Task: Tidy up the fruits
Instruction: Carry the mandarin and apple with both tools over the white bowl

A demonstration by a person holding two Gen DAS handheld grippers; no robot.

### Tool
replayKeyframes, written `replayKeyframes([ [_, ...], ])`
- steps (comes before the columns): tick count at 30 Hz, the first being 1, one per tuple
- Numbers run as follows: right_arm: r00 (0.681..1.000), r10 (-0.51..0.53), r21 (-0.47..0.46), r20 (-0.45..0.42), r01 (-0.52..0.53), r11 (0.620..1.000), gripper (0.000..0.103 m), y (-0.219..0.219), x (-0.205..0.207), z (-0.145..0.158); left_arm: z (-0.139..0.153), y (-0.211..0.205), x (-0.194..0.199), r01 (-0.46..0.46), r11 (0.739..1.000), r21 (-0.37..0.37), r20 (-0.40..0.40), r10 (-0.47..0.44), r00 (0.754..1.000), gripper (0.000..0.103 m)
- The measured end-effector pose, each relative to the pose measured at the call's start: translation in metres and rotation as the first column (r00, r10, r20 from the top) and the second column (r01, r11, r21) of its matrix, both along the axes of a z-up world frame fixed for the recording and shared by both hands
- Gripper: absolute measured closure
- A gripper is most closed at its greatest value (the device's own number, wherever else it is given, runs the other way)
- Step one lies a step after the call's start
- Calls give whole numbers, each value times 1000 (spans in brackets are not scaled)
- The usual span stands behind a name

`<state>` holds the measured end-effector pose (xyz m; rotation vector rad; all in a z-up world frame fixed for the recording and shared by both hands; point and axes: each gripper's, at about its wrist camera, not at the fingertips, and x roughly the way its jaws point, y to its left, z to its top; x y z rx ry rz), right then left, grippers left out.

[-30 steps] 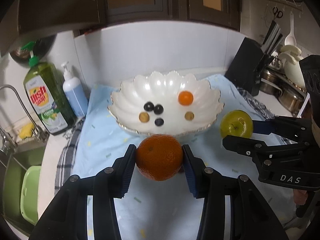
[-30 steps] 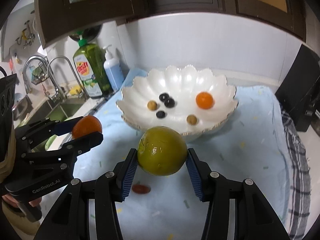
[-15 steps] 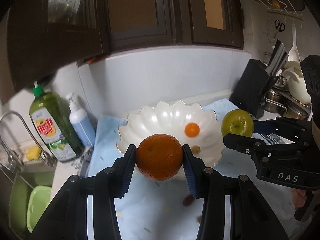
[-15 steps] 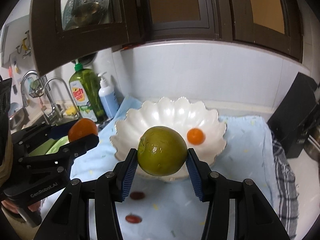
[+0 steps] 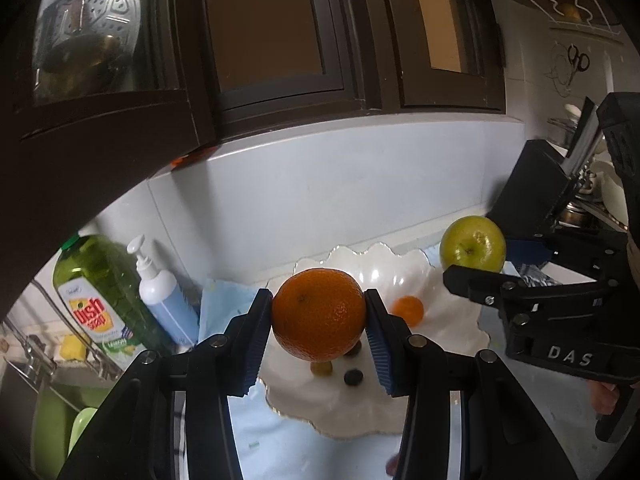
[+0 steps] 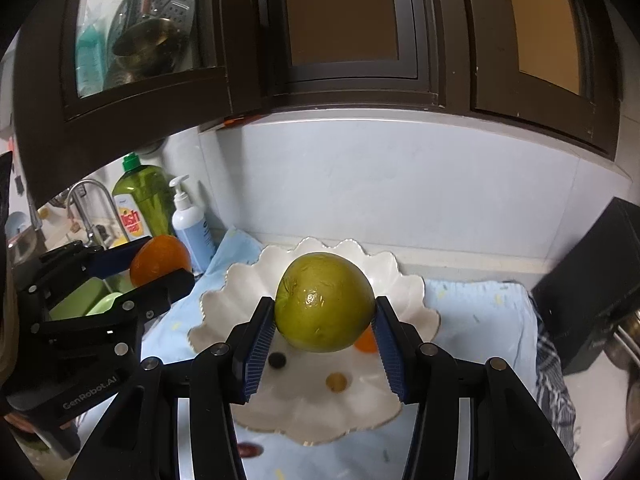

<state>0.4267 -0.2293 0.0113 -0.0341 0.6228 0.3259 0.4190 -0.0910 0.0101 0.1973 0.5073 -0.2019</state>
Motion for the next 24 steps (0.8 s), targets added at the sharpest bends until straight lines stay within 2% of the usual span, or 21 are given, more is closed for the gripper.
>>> replayKeyframes([
  [7, 1000, 12, -31, -21, -13, 999, 52, 8, 34, -2, 0, -5, 32, -9, 1000, 2, -22, 9, 1000, 58],
  [15, 998, 11, -70, -58, -16, 997, 52, 13, 71, -13, -15, -4, 76, -17, 1000, -16, -123, 15, 992, 58],
  [24, 987, -6, -111, -162, -12, 994, 52, 13, 123, -42, -41, -9, 126, -23, 1000, 14, -241, 25, 970, 58],
])
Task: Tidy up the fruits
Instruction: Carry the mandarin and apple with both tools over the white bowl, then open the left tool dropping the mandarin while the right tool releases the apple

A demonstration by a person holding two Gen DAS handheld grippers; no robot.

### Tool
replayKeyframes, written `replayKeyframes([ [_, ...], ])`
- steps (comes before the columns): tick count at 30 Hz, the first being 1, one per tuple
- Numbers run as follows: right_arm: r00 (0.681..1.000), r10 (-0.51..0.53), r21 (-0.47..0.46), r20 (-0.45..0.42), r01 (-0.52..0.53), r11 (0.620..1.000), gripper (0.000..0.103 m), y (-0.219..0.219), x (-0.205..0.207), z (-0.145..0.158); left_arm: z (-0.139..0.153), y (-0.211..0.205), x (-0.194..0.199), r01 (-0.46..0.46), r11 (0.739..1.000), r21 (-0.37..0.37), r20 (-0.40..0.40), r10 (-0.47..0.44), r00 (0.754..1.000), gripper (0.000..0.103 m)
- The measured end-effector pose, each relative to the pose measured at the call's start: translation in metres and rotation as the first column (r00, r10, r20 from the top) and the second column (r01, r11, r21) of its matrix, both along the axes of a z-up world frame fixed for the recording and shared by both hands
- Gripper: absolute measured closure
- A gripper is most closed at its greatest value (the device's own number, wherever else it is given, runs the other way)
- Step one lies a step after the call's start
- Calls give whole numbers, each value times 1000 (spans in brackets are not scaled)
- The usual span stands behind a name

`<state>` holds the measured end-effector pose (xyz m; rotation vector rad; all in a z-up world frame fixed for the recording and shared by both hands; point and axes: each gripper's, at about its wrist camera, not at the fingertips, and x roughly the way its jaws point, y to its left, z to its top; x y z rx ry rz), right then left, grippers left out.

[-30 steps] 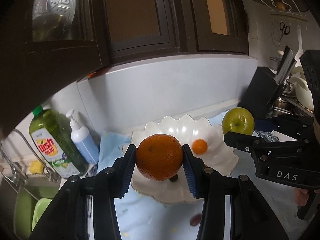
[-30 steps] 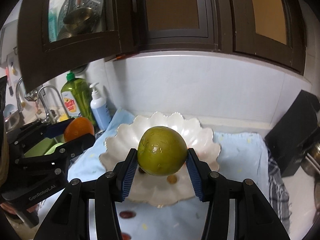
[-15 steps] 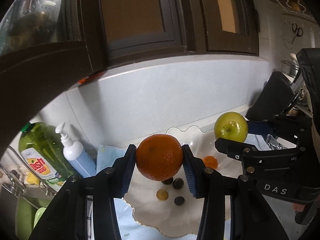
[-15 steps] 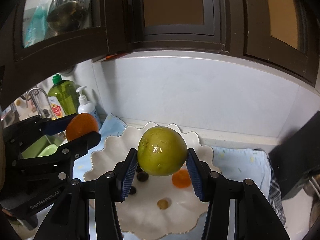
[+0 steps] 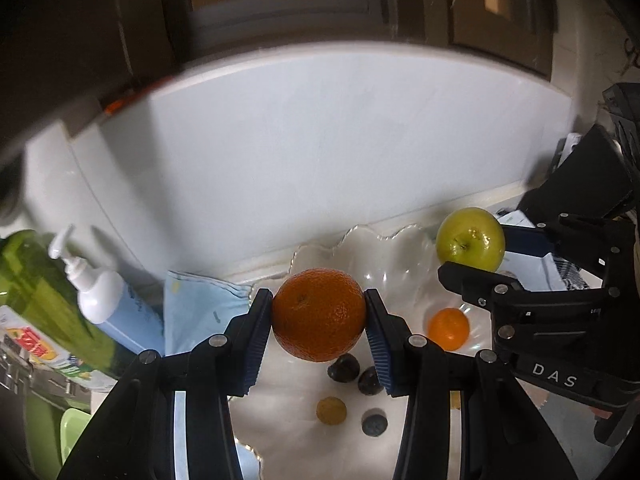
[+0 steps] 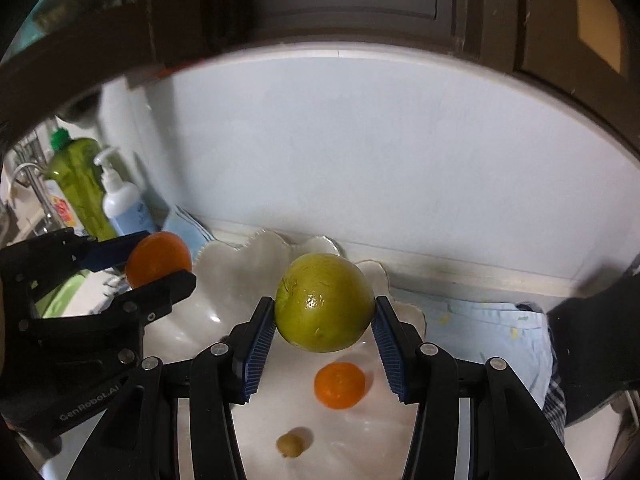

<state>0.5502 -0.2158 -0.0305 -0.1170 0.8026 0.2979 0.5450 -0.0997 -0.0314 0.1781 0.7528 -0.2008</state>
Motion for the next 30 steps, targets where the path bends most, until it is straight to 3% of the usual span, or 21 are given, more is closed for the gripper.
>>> replayKeyframes([
  [12, 987, 12, -92, -159, -27, 995, 52, 7, 43, -52, -43, -7, 46, 1, 998, 70, -131, 8, 991, 58],
  [23, 980, 9, -118, -197, -33, 992, 52, 11, 57, -64, -62, -9, 68, -22, 996, 82, -202, 38, 979, 57],
  [25, 983, 10, -130, -182, -35, 991, 51, 16, 59, -64, -63, -8, 69, -22, 997, 80, -209, 39, 977, 52],
  [27, 985, 5, -134, -175, -29, 991, 48, 17, 58, -62, -61, -9, 67, -37, 995, 97, -188, 55, 981, 37],
  [30, 986, -2, -142, -165, -22, 990, 48, 16, 54, -59, -56, -10, 62, -59, 990, 132, -161, 80, 984, 35],
])
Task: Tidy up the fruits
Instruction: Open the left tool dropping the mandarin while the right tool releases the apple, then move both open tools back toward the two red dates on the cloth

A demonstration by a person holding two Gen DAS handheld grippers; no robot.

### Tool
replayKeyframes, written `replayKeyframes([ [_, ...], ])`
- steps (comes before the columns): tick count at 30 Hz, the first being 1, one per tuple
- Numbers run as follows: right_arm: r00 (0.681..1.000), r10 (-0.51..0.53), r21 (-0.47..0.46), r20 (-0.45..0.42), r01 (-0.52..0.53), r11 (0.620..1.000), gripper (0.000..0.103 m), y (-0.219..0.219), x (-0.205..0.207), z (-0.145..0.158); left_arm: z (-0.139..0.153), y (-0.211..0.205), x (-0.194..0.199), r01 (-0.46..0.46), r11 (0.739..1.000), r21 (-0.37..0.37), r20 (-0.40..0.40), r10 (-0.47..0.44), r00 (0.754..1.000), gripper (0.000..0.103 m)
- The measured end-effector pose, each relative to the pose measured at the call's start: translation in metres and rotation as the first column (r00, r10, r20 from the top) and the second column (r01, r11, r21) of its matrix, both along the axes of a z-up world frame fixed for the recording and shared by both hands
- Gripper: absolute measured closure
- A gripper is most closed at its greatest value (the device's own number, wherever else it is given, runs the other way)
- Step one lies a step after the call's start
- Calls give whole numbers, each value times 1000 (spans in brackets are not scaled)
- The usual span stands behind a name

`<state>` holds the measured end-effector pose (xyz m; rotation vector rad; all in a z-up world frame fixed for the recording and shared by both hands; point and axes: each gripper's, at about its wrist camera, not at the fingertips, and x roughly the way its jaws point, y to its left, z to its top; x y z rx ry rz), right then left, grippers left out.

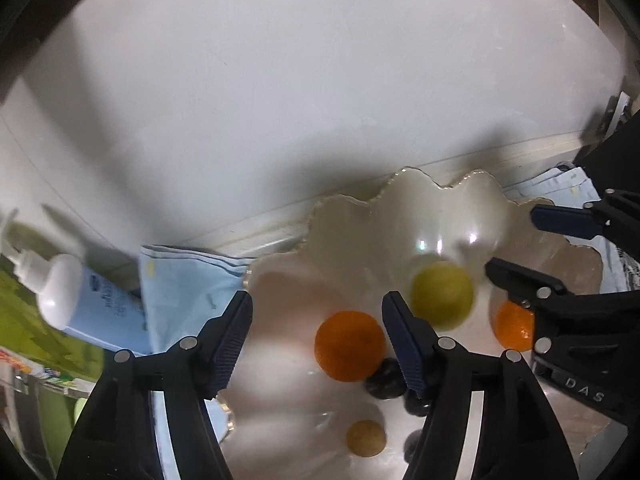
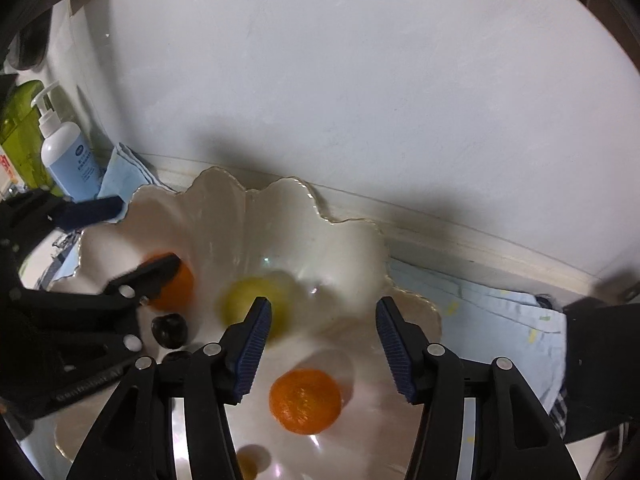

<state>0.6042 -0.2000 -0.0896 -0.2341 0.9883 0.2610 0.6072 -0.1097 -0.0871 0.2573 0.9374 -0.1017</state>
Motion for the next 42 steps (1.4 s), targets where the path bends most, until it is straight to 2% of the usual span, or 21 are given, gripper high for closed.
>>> replayKeyframes([
  [2, 1000, -9, -4, 3, 9, 1000, 48, -3, -2, 1, 3, 0, -3, -9, 1000, 2, 7, 9, 1000, 31],
  [8, 999, -24, 16, 28, 24, 1000, 48, -8, -16, 12, 17, -1, -22, -10, 1000, -5, 55, 10, 998, 27],
  [21, 988, -7, 32, 152, 2, 999, 47, -17, -68, 50, 58, 14, -81, 38, 999, -35, 183, -31, 983, 21],
  [32, 962, 51, 38, 270, -64, 997, 47, -17, -131, 86, 88, 22, -141, 78, 995, -68, 273, -57, 960, 20],
  [36, 948, 59, 27, 312, -71, 997, 41, -16, -149, 96, 97, 25, -159, 95, 992, -86, 299, -65, 952, 18],
  [42, 934, 50, 46, 354, -70, 996, 41, -21, -176, 107, 106, 29, -189, 111, 989, -96, 338, -73, 938, 17],
])
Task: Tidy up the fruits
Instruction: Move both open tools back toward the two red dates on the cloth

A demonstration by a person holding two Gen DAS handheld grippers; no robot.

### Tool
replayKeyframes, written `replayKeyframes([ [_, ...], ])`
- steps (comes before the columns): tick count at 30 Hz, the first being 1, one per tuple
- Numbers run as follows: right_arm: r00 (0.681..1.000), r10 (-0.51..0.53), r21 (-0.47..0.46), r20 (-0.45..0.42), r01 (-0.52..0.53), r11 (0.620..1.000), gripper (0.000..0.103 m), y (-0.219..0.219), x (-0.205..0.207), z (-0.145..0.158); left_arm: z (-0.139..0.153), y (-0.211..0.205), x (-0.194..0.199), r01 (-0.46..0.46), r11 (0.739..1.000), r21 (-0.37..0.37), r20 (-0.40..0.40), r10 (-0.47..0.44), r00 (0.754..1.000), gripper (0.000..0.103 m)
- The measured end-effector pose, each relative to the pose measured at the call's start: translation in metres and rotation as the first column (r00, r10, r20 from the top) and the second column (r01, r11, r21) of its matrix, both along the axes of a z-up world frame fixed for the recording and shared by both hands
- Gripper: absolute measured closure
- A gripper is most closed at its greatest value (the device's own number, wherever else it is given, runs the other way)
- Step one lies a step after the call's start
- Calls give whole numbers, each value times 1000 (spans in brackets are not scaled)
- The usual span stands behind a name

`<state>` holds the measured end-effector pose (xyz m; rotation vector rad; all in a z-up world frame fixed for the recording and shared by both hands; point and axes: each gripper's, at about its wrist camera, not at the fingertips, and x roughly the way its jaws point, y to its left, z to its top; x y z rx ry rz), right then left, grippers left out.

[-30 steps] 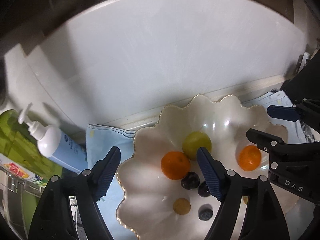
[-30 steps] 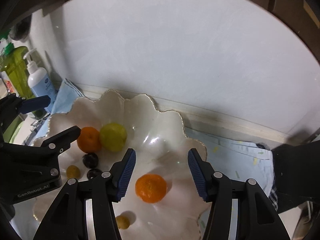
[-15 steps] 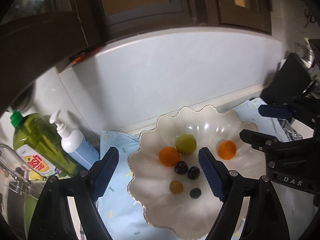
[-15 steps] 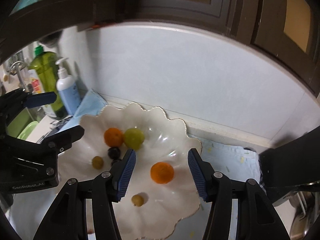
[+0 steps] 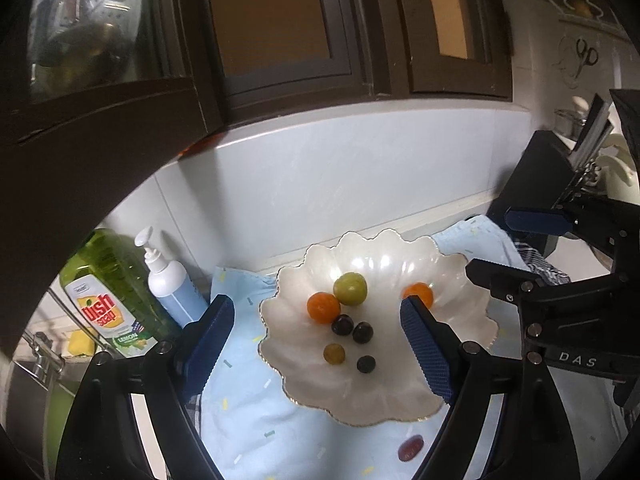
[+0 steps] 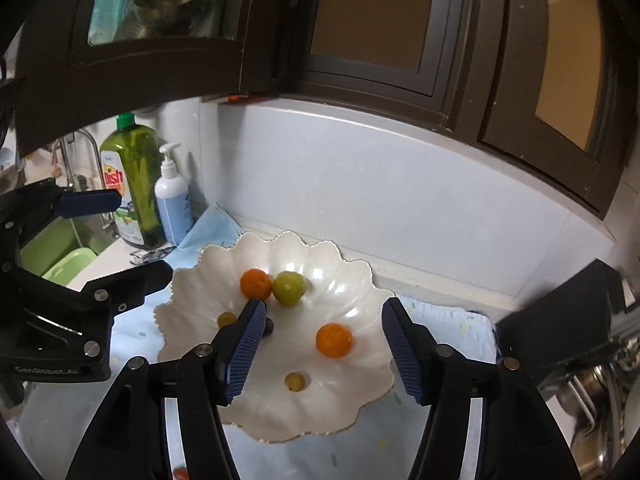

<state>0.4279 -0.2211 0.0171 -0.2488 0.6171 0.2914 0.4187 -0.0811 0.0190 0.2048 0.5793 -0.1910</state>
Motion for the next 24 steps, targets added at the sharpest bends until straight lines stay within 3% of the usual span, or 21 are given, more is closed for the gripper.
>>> replayKeyframes([
  [15, 998, -13, 24, 56, 12, 1000, 41, 2, -65, 4, 2, 13, -64, 35, 999, 17, 43, -36, 998, 16],
  [24, 1000, 25, 23, 5, -25, 999, 41, 9, -89, -17, -15, 17, -91, 52, 997, 48, 24, -53, 998, 16],
])
